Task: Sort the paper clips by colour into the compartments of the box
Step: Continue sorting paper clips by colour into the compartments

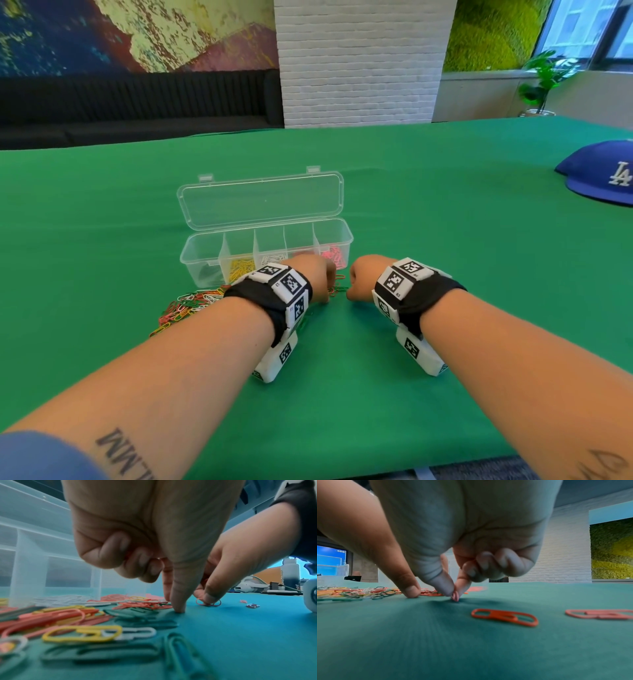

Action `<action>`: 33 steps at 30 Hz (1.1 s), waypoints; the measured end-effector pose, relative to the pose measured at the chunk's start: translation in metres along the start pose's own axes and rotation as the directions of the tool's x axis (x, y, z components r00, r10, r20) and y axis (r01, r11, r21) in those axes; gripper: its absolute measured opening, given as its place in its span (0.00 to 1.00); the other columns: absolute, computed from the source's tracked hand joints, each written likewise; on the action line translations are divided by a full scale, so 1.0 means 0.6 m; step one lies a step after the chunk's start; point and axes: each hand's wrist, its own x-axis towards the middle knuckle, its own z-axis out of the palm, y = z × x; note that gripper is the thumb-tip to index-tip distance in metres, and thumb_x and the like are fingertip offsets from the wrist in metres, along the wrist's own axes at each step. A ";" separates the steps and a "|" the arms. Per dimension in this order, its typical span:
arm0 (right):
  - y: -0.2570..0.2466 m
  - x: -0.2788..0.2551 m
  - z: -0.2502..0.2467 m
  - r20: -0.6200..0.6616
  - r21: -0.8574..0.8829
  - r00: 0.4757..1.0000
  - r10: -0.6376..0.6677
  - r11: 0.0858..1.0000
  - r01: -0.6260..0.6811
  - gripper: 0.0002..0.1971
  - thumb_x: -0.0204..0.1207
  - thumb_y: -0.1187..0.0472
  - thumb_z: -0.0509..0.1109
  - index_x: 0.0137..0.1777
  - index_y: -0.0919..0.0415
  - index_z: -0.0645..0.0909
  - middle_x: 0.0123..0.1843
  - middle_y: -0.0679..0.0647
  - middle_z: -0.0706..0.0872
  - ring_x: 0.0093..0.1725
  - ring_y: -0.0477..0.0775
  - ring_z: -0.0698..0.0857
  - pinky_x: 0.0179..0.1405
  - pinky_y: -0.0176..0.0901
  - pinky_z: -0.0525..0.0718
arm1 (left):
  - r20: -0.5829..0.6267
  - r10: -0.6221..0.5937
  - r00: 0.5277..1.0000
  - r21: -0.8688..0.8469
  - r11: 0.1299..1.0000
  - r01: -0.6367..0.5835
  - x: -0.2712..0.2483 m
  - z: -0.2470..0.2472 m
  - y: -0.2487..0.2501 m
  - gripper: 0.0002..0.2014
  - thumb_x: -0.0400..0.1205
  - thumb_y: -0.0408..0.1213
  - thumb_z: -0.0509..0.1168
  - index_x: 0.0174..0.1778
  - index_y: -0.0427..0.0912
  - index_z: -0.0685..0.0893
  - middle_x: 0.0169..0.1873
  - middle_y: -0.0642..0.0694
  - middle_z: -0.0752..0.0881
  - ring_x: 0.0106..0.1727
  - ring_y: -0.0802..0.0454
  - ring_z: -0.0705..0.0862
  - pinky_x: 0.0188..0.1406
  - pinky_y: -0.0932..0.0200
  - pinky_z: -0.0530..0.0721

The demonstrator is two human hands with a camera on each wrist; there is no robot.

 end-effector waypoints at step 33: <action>-0.005 -0.013 -0.006 0.023 0.009 1.000 0.016 1.000 -0.016 0.15 0.76 0.56 0.66 0.30 0.57 0.67 0.29 0.51 0.69 0.27 0.48 0.68 0.26 0.37 0.68 | 0.168 -0.025 0.986 -0.016 0.999 0.028 -0.029 -0.002 -0.020 0.16 0.84 0.45 0.61 0.57 0.37 0.84 0.45 0.44 0.82 0.45 0.50 0.77 0.56 0.56 0.79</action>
